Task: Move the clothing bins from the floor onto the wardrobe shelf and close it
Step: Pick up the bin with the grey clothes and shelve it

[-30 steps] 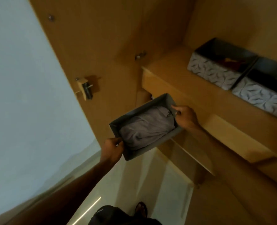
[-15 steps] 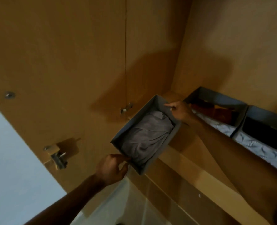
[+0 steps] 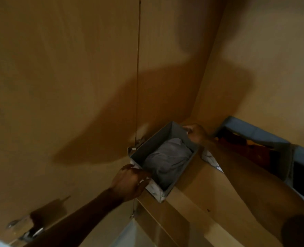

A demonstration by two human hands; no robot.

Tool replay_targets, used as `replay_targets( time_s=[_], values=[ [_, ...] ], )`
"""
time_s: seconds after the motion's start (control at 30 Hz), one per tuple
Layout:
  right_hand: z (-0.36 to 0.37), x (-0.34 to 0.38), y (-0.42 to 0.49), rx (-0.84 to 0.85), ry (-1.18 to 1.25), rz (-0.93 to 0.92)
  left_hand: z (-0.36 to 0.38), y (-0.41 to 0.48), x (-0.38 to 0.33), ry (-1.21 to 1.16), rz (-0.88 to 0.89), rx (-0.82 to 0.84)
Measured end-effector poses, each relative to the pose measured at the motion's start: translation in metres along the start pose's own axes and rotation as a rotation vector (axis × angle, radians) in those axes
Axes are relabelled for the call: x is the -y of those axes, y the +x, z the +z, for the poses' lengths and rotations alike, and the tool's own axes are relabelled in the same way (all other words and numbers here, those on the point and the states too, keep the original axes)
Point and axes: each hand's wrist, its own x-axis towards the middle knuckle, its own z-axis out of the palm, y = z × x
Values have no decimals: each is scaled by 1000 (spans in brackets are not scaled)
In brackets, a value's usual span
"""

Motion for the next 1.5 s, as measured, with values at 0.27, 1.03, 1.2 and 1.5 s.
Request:
replay_targets(
  time_s=[0.27, 1.03, 1.2, 1.5],
  values=[
    [-3, -9, -9, -14, 63, 68, 20, 81, -6, -76, -51, 107],
    [21, -28, -54, -117, -67, -178, 62, 132, 13, 47, -70, 339],
    [21, -37, -45, -209, -314, -106, 73, 158, 8, 133, -66, 448],
    [35, -61, -21, -164, -622, 44, 89, 204, 16, 117, -55, 525]
  ],
)
